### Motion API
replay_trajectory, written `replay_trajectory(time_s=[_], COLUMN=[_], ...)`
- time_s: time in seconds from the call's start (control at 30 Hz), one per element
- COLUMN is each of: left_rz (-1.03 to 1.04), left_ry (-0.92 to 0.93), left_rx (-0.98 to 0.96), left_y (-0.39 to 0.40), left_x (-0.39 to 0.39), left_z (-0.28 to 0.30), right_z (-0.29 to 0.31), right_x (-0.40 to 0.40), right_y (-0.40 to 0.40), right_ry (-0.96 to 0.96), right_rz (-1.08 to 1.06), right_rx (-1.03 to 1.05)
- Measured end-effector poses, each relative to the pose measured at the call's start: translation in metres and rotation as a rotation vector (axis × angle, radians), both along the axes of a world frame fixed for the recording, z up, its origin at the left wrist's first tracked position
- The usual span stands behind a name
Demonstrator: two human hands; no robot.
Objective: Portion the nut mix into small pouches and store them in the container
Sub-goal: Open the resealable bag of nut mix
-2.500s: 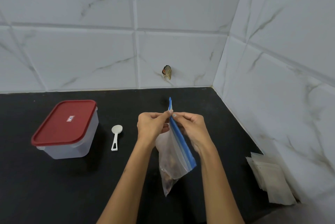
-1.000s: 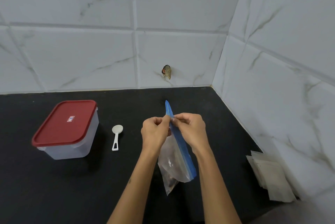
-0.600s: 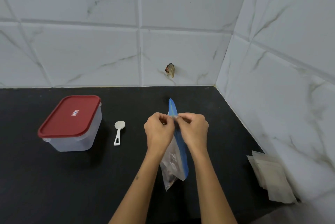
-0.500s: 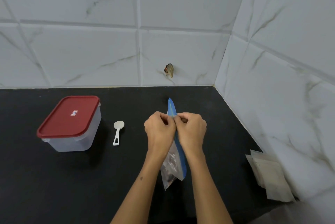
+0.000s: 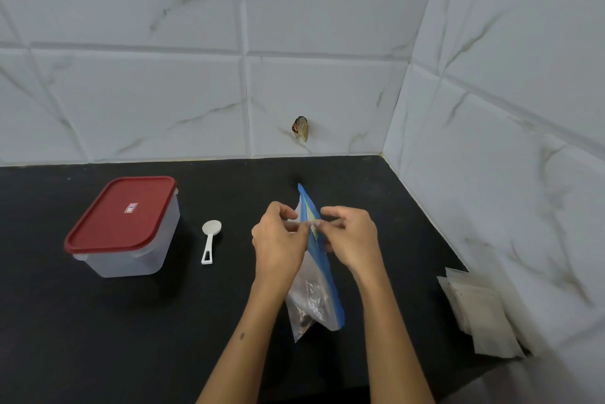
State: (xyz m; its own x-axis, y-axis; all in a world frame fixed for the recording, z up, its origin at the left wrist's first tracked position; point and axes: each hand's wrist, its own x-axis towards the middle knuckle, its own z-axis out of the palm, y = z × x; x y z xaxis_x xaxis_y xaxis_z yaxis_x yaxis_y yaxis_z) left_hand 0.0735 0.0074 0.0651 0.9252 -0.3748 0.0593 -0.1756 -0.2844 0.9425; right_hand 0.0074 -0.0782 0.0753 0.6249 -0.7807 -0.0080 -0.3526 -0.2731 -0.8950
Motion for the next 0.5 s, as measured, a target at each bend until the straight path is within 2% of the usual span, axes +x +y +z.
replay_trajectory(time_s=[0.23, 0.37, 0.5], left_rz=[-0.018, -0.004, -0.097], left_ry=[-0.173, -0.169, -0.132], left_rx=[0.162, 0.169, 0.218], left_y=[0.004, 0.010, 0.012], left_x=[-0.003, -0.004, -0.013], left_z=[0.002, 0.000, 0.003], right_z=[-0.001, 0.000, 0.009], right_x=[-0.001, -0.006, -0.013], right_y=[0.007, 0.009, 0.015], right_ry=[0.064, 0.038, 0.082], right_rz=[-0.145, -0.175, -0.005], right_rx=[-0.323, -0.307, -0.152])
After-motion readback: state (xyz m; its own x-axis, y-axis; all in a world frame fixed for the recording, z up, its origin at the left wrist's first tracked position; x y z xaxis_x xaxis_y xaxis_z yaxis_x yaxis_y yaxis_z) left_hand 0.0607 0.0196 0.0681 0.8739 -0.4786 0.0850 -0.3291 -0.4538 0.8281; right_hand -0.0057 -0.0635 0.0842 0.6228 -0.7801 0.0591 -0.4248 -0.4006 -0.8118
